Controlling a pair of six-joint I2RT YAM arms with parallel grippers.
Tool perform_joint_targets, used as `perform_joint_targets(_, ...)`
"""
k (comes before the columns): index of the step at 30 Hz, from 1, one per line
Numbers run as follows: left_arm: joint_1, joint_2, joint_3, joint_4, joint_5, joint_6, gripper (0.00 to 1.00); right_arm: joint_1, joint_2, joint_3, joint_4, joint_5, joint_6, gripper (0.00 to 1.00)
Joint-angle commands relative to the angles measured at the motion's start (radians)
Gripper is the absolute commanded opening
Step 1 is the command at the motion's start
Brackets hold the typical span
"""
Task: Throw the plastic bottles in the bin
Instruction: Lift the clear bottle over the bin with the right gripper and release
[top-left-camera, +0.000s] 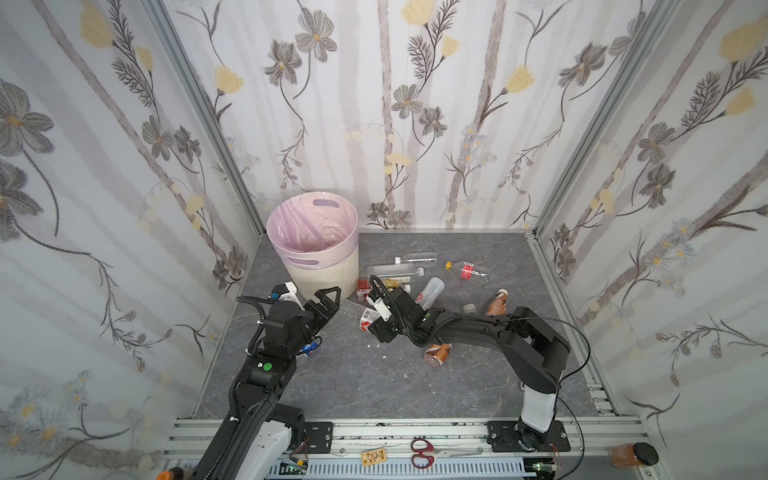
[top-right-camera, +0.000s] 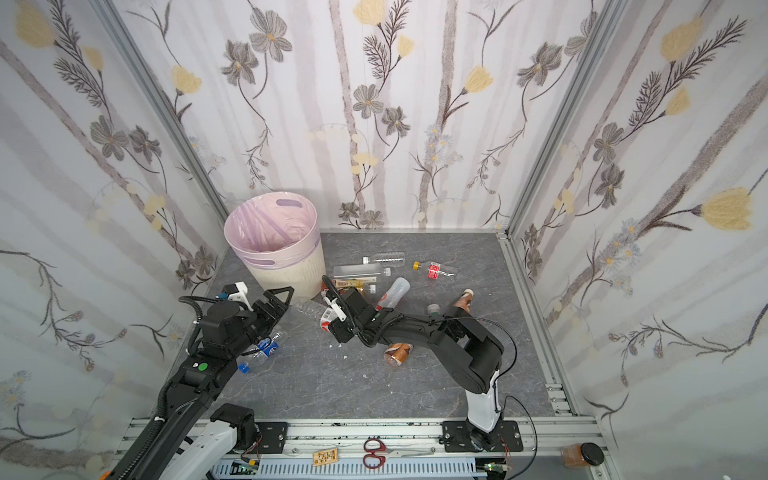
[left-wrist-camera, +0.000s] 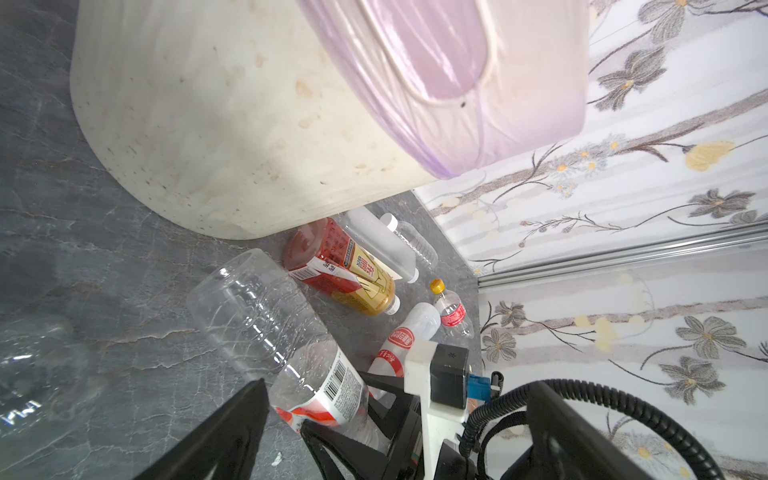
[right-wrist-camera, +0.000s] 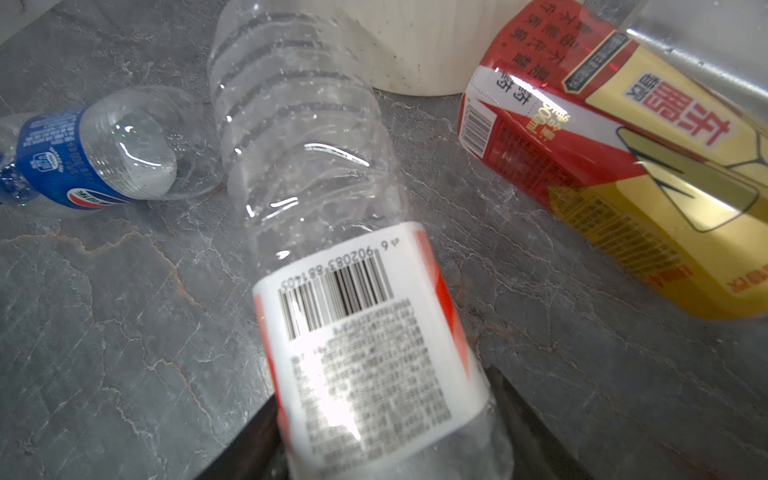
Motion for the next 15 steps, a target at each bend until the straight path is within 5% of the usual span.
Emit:
perform_joint_targets(1, 0.002, -0.006, 0.023, 0.024, -0.016, 0.010, 1.00, 0.000, -0.047, -0.023, 0.061, 0.003, 0.017, 0.65)
perform_joint_targets(9, 0.002, 0.019, 0.092, 0.023, -0.028, 0.040, 1.00, -0.006, -0.188, -0.076, 0.035, 0.092, 0.014, 0.65)
perform_joint_targets(15, 0.002, -0.016, 0.149, 0.024, -0.055, 0.088, 1.00, -0.012, -0.438, -0.113, 0.003, 0.259, -0.004, 0.66)
